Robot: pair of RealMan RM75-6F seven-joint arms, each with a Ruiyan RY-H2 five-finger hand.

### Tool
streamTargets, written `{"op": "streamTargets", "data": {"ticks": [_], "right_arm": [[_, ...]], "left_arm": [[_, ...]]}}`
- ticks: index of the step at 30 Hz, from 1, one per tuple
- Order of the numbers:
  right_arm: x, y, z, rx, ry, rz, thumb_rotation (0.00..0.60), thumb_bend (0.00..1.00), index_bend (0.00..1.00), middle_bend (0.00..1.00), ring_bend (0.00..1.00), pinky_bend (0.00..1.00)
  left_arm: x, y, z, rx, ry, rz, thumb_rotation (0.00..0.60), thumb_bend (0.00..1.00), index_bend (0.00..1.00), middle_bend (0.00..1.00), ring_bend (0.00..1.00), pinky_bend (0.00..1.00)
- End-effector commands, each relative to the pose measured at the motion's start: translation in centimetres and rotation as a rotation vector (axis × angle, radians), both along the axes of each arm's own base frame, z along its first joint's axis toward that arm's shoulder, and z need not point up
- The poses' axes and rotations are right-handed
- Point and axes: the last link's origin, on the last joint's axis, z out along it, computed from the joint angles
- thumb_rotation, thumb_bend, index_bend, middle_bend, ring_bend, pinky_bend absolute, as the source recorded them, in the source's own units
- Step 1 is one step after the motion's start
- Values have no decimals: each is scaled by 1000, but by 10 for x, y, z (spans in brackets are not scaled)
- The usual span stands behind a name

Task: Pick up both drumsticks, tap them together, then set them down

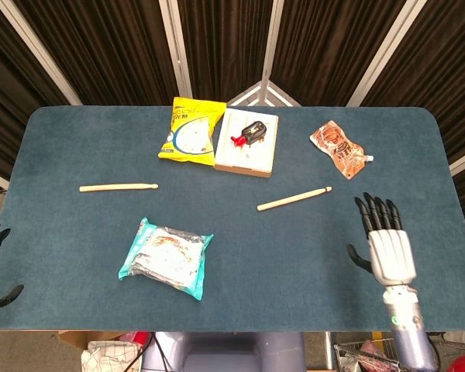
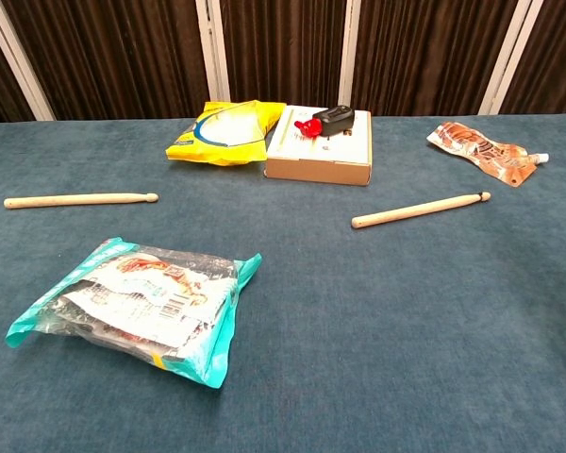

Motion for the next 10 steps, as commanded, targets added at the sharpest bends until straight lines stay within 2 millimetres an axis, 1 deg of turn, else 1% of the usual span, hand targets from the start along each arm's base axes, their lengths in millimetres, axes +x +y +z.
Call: {"op": "streamTargets", "data": {"ticks": [1,4,6,8,10], "right_arm": [[-20,22,8,-13,47,-37,600,313,0,0,0,0],[-31,40,13,-29,82,-55,600,313,0,0,0,0],[-35,50,17,-43,95,-57,600,313,0,0,0,0],[-37,57,20,-49,100,-58,600,313,0,0,0,0],[-39,66,27,-52,121,-61,600,313,0,0,0,0]], "left_arm": [[-6,-8,-1,5,-20,10,600,272,83,0,0,0],[-12,-12,0,19,-20,8,600,272,83,0,0,0],[-16,-13,1,22,-11,6,600,272,83,0,0,0],[-17,-14,2,24,-4,0,600,272,83,0,0,0],[-19,-16,5,38,-3,-10,600,272,83,0,0,0]]}}
